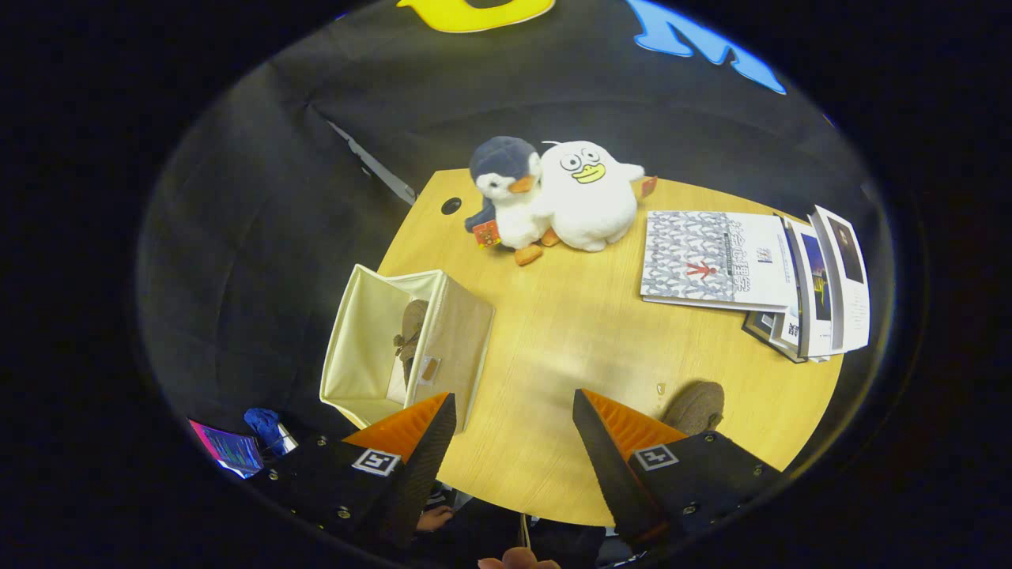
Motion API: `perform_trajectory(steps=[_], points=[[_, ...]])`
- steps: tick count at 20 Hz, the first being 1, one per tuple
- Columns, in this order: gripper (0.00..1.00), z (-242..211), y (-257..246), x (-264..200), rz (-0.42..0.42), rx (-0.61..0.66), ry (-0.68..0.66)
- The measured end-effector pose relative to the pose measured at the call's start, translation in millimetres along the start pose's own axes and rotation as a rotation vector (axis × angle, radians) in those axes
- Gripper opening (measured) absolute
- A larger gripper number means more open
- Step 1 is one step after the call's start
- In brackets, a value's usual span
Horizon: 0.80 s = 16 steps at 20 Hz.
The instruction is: Open the storage box then place both shoes into the box .Put the left shoe in first, then the right shoe, with the right side of both shoes facing outward in a uniform manner.
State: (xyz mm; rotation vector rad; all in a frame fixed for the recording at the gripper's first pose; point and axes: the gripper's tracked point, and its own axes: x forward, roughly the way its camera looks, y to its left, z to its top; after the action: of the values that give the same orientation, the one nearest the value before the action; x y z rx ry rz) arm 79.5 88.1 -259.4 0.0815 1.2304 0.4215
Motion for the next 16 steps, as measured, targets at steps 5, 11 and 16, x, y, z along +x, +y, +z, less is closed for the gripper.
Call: perform_trajectory(steps=[5,11,16], points=[[0.91,-24,-47,-3,-0.041,0.067,0.009],[0.92,-64,-124,-6,-0.133,0.170,0.040],[0.92,-102,-178,-4,-0.193,0.229,0.086]])
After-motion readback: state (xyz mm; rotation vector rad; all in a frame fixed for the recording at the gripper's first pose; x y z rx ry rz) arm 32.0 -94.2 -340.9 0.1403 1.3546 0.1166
